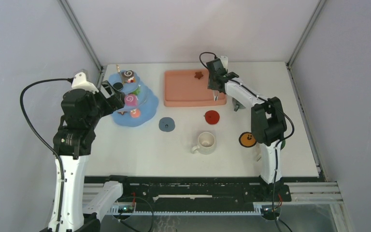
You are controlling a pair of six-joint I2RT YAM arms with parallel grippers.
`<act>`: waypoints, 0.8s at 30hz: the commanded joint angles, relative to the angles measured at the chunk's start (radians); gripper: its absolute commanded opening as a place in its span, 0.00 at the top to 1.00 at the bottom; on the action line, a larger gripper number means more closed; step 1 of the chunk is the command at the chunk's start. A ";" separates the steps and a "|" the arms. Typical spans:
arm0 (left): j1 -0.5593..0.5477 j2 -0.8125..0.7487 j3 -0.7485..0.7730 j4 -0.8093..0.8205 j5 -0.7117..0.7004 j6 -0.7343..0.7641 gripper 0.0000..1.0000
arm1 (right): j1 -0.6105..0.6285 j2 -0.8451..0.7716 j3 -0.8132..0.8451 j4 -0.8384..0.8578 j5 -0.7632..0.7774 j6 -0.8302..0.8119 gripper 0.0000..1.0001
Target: Serve the afternoon tea
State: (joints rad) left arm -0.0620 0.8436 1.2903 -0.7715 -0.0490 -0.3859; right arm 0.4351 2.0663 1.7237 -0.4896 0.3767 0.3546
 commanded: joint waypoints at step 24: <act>0.010 -0.018 0.006 0.039 -0.006 -0.002 0.14 | -0.031 0.040 0.134 0.027 -0.069 -0.029 0.56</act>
State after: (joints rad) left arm -0.0620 0.8425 1.2903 -0.7704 -0.0494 -0.3859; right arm 0.4107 2.1620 1.8530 -0.5362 0.3302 0.3408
